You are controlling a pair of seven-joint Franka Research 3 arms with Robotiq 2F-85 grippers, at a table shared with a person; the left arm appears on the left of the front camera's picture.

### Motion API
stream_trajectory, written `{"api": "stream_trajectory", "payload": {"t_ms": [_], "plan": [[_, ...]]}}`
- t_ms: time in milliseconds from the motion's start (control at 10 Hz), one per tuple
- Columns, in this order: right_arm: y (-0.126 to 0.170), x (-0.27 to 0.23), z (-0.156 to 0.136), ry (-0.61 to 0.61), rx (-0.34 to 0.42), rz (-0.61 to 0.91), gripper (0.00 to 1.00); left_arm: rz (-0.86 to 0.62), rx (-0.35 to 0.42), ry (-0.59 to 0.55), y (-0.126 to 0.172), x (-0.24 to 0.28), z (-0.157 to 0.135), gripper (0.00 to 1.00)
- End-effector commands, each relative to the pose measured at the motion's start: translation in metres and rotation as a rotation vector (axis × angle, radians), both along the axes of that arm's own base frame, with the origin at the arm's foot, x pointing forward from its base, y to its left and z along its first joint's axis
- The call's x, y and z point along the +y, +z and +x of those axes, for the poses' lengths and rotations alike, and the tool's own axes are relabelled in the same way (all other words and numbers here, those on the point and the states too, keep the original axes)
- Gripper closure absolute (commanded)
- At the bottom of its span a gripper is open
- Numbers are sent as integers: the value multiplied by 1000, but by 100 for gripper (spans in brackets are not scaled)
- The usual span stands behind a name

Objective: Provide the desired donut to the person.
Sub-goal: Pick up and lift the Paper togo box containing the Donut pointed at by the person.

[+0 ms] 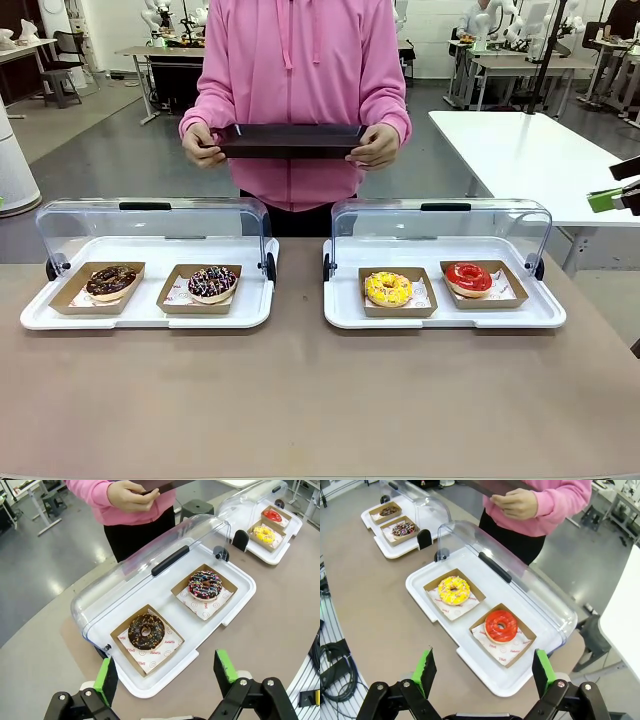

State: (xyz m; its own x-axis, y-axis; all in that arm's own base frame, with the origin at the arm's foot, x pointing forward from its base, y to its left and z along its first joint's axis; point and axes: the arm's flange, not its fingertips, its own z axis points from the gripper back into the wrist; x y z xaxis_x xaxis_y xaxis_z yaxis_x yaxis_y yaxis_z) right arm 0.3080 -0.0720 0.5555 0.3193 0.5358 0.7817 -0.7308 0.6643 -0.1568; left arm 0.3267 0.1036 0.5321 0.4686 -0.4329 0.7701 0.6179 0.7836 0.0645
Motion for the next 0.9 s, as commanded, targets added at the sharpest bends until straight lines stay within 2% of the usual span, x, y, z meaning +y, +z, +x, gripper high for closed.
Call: {"api": "stream_trajectory", "payload": {"t_ms": [0, 100, 200, 800], "plan": [[-51, 26, -30, 14, -37, -8, 0, -29, -30, -17, -71, -35, -54, 0], [-50, 32, -31, 54, -25, -8, 0, -35, -24, -33, -70, -35, -52, 0], [0, 1, 0, 2, -2, -3, 0, -5, 1, 0, 0, 0, 0, 0], [0, 1, 0, 2, -2, -3, 0, -5, 1, 0, 0, 0, 0, 0]]}}
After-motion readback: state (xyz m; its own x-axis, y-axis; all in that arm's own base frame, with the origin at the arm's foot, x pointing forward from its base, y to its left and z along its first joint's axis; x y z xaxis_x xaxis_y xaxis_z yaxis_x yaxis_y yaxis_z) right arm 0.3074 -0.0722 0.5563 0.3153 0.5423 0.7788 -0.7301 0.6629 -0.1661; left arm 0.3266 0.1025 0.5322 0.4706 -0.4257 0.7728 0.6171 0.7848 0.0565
